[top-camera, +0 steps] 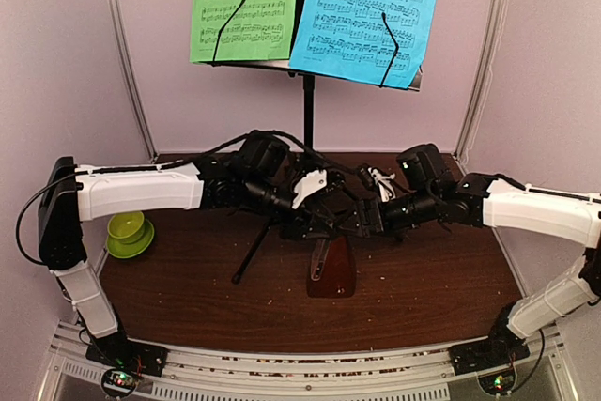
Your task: Set up the instrument practice props
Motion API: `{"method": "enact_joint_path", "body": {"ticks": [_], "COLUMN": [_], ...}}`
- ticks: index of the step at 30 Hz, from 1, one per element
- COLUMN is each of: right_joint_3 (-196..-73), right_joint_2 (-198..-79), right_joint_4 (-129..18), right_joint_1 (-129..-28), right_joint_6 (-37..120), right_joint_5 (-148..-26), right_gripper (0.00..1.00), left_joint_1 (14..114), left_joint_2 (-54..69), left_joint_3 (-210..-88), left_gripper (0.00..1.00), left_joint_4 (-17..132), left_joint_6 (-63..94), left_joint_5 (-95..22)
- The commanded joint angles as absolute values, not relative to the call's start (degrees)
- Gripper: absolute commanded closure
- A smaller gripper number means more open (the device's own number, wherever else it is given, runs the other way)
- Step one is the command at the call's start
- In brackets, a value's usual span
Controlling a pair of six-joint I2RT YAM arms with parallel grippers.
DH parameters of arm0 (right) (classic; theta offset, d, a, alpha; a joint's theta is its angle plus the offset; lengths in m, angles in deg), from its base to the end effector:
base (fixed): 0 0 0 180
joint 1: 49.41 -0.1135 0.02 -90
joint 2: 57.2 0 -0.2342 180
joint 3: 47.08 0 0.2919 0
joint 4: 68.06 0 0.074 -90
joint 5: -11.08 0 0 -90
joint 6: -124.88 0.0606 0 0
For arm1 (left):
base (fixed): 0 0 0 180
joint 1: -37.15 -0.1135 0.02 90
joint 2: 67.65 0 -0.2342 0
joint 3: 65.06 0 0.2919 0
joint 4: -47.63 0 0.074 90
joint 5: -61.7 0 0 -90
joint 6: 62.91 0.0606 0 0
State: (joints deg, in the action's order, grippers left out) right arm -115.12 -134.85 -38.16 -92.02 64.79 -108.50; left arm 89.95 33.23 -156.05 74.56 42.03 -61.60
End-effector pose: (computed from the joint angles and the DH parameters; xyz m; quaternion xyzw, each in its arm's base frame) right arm 0.2414 0.2627 0.2129 -0.2049 0.8571 0.4301 0.1959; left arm 0.2465 -0.3798 0.2187 0.5840 0.6399 -0.3815 0.3225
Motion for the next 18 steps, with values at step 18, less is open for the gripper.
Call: {"method": "enact_joint_path", "body": {"ticks": [18], "right_joint_3": [-113.33], "right_joint_2": [-137.98], "right_joint_4": [-27.52], "right_joint_1": [-90.90], "right_joint_6": [61.53], "right_joint_5": [-103.72], "right_gripper": [0.23], "left_joint_1": [89.23], "left_joint_2": [29.53], "left_joint_3": [-152.41], "left_gripper": [0.75], "left_joint_4": [74.87], "left_joint_6": [41.68], "left_joint_5": [-61.60]}}
